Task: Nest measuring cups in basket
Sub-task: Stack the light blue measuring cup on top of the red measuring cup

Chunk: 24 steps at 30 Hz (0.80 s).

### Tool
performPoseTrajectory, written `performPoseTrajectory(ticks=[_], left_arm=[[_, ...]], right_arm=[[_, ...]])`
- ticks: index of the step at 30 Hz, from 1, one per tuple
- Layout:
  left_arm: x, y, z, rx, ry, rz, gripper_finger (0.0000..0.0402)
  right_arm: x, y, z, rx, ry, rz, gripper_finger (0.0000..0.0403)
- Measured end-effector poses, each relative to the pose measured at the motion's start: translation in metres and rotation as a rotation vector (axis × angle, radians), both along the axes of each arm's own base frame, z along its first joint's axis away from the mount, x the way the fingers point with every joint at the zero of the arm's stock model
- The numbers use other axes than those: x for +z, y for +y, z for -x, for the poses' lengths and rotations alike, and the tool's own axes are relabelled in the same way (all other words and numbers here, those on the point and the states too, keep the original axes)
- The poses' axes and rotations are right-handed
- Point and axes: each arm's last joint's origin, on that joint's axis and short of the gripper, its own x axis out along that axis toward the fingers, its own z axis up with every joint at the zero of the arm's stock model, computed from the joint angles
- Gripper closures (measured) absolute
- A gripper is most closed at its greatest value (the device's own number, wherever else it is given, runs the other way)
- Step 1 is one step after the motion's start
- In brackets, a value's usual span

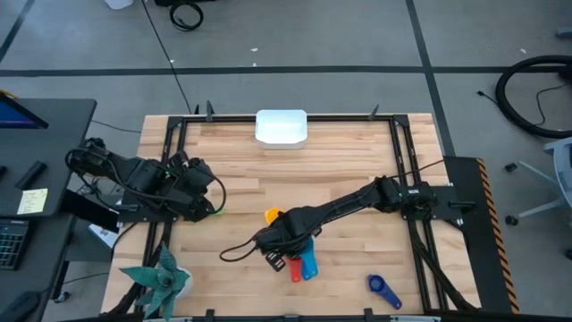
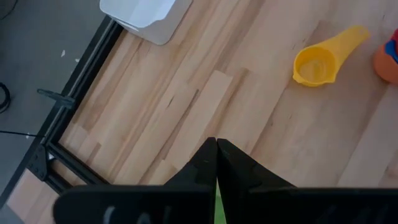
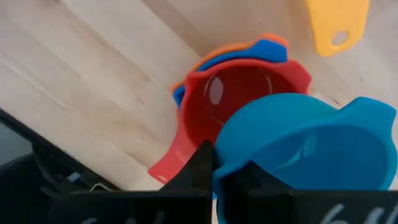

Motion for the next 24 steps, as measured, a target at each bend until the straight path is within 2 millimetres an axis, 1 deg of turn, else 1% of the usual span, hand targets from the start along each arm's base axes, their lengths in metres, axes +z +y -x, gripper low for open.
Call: performPoseTrajectory(ticks=[4,8,12,14,16,20,24], left_arm=[[0.000,0.000,0.000,0.000,0.000,0.000,0.0390],[0.000,0.000,0.000,0.000,0.000,0.001,0.0390],[0.000,0.000,0.000,0.001,0.000,0.001,0.0390],[0.000,0.000,0.000,0.001,0.000,0.001,0.0390],[0.000,0.000,0.000,0.001,0.000,0.000,0.0390],[0.000,0.000,0.000,0.000,0.001,0.001,0.0390],[0.000,0.000,0.000,0.001,0.001,0.001,0.0390]], right_arm=[[-0.001,0.002,-0.004,0.005,-0.045,-0.013,0.0389],[-0.002,0.002,-0.004,0.019,-0.046,-0.008,0.0389],[-0.012,0.002,-0.005,0.034,-0.019,-0.013,0.0389],[-0.013,0.003,-0.008,0.040,-0.044,-0.021,0.0388],[-0.013,0.003,-0.009,0.041,-0.053,-0.024,0.0375],[-0.016,0.003,-0.009,0.048,-0.044,-0.019,0.0334],[-0.019,0.003,-0.010,0.072,-0.041,-0.015,0.0305]])
